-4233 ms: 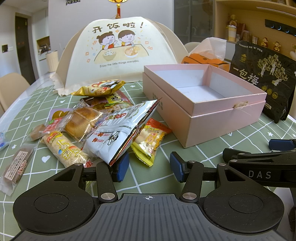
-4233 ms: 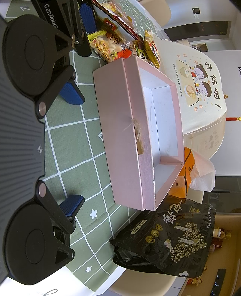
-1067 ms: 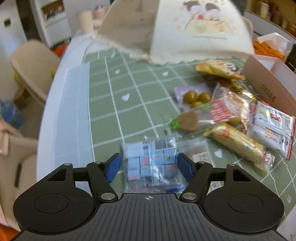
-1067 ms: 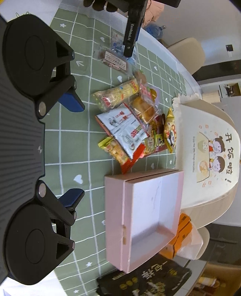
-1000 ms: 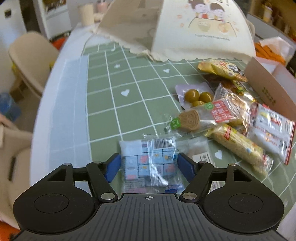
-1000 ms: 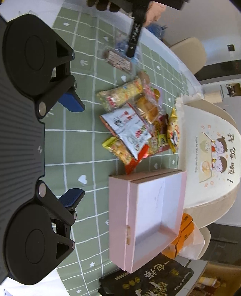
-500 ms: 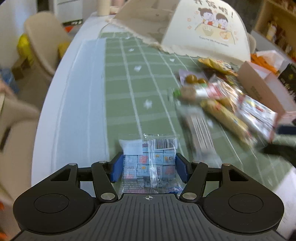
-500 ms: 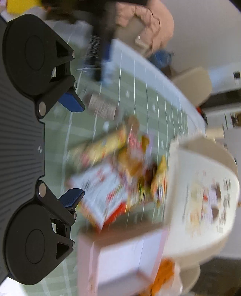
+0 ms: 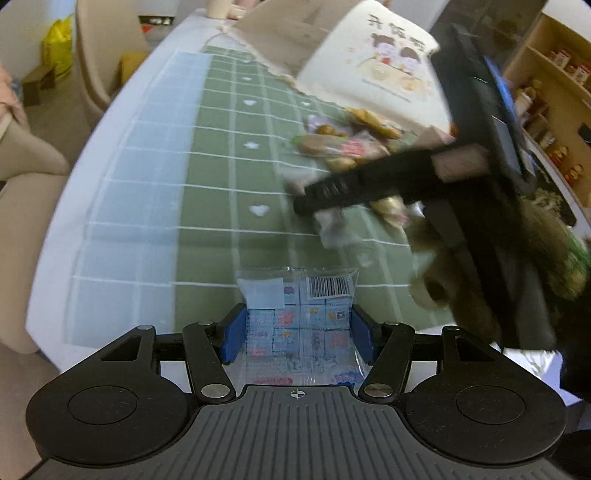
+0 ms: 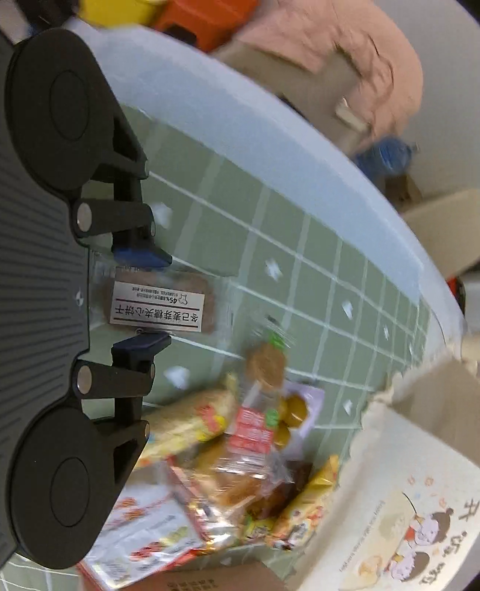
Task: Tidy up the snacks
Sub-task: 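Grasp the brown biscuit packet with the right gripper while the left gripper holds the candy bag, then carry both packets over the pink box and open both grippers inside it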
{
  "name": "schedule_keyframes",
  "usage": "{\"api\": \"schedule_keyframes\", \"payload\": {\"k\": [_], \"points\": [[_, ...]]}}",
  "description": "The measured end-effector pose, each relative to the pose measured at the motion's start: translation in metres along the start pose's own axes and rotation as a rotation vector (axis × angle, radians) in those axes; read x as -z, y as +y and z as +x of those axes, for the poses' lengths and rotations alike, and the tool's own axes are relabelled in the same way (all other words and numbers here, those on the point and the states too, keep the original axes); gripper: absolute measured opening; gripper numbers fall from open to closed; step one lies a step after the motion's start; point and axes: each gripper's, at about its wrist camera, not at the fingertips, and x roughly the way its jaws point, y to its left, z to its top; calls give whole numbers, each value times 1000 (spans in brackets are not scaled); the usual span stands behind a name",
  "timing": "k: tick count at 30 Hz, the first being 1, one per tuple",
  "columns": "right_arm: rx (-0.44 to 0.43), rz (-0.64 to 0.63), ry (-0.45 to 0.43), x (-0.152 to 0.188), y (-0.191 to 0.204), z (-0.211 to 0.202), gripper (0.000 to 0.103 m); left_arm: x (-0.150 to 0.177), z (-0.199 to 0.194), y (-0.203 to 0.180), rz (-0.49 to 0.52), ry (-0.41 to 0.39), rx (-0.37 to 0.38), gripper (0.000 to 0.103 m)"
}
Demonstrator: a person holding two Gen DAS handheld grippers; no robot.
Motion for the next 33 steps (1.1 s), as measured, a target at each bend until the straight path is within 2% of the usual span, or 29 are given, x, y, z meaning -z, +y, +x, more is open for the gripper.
{"api": "schedule_keyframes", "payload": {"k": [3, 7, 12, 15, 19, 22, 25, 26, 28, 30, 32, 33], "points": [[21, -30, -26, 31, -14, -36, 38, 2, 0, -22, 42, 13, 29, 64], [42, 22, -58, 74, -60, -82, 38, 9, 6, -67, 108, 36, 67, 64], [159, 126, -153, 128, -134, -144, 38, 6, 9, -136, 198, 53, 136, 64], [242, 179, -227, 154, -171, -175, 38, -13, 5, -174, 253, 25, 155, 64], [264, 281, -291, 176, -208, -197, 38, -67, -2, -221, 264, -63, 217, 65], [273, 347, -332, 183, -224, -200, 38, -120, 7, -253, 264, -140, 262, 65], [253, 379, -371, 184, -232, -199, 38, -178, 46, -279, 248, -163, 298, 66], [249, 388, -374, 182, -236, -197, 38, -193, 61, -284, 213, -163, 291, 64], [248, 404, -380, 176, -241, -195, 38, -211, 75, -285, 129, -174, 279, 61], [248, 401, -403, 170, -243, -200, 38, -216, 72, -276, 70, -204, 325, 61], [247, 393, -424, 157, -250, -205, 38, -215, 66, -264, 67, -232, 375, 61], [246, 385, -432, 149, -254, -207, 38, -212, 63, -261, 82, -239, 370, 61]]}}
